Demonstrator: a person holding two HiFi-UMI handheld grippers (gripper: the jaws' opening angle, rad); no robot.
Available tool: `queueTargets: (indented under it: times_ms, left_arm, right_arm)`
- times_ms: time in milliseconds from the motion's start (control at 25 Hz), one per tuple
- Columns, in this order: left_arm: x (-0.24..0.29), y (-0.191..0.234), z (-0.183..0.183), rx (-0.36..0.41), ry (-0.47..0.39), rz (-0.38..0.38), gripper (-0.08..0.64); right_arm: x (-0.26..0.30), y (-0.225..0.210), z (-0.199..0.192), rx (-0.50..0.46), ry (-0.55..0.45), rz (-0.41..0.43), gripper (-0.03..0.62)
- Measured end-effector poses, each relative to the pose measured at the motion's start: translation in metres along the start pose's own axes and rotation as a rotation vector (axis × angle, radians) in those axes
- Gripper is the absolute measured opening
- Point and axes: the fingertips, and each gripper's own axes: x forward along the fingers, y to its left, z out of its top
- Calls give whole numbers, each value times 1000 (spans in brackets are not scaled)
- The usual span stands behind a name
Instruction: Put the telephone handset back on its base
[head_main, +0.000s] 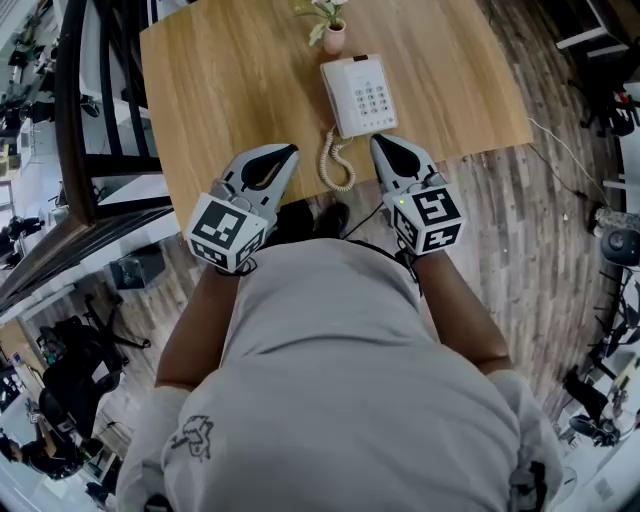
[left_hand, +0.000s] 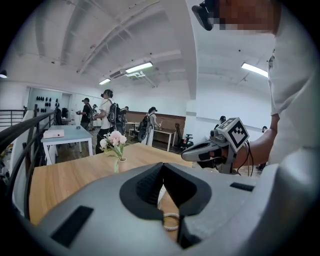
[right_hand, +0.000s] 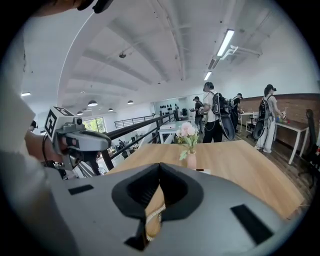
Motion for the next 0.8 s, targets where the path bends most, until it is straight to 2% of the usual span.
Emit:
queueTargets:
  times_ms: [280, 480, 800]
  left_arm:
    - [-14, -6, -2, 36, 17, -32, 6]
    - [-29, -10, 2, 70, 16, -95, 6]
    - [-89, 9, -6, 85, 3, -141, 6]
  right_arm:
    - [-16, 10, 6, 59, -35, -15, 6]
    - [-28, 26, 15, 66, -43, -48, 6]
    - [-31, 92, 25, 10, -53, -106, 6]
